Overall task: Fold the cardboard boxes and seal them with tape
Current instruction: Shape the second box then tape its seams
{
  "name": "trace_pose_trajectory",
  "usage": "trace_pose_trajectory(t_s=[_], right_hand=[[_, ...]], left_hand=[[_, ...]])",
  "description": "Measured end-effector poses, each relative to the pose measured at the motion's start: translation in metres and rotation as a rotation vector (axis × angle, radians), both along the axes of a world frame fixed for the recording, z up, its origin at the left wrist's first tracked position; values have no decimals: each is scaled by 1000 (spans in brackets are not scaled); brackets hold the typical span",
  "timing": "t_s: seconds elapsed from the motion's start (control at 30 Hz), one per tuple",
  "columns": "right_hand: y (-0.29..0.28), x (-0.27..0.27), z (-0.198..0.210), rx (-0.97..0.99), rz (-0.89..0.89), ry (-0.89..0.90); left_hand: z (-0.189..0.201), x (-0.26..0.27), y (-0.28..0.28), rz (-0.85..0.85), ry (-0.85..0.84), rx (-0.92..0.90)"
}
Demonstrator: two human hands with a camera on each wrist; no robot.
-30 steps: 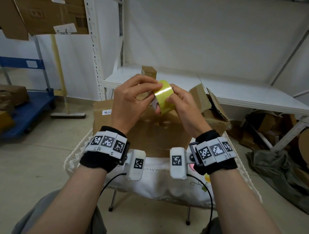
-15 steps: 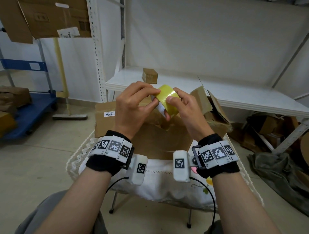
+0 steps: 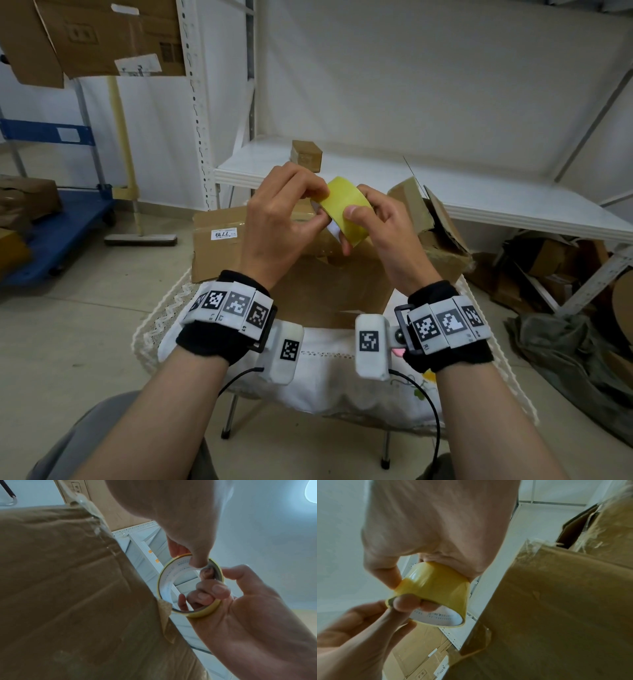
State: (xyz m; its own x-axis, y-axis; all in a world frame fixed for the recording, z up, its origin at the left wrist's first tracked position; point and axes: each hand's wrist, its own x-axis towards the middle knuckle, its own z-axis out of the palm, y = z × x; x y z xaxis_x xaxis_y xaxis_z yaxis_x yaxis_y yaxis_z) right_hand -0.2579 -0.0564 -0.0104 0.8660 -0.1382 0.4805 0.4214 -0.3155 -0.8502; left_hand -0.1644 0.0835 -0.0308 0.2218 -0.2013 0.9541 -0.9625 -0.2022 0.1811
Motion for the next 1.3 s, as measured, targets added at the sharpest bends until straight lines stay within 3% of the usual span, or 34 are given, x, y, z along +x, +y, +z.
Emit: trace_pose_trajectory(t_s=[0.6,1.3], right_hand=[[-1,4,-7,66,34,12],[2,5,-10,11,18,21]], left_hand=[[0,1,-2,11,43,70],[-2,-4,-3,80,78,-51]])
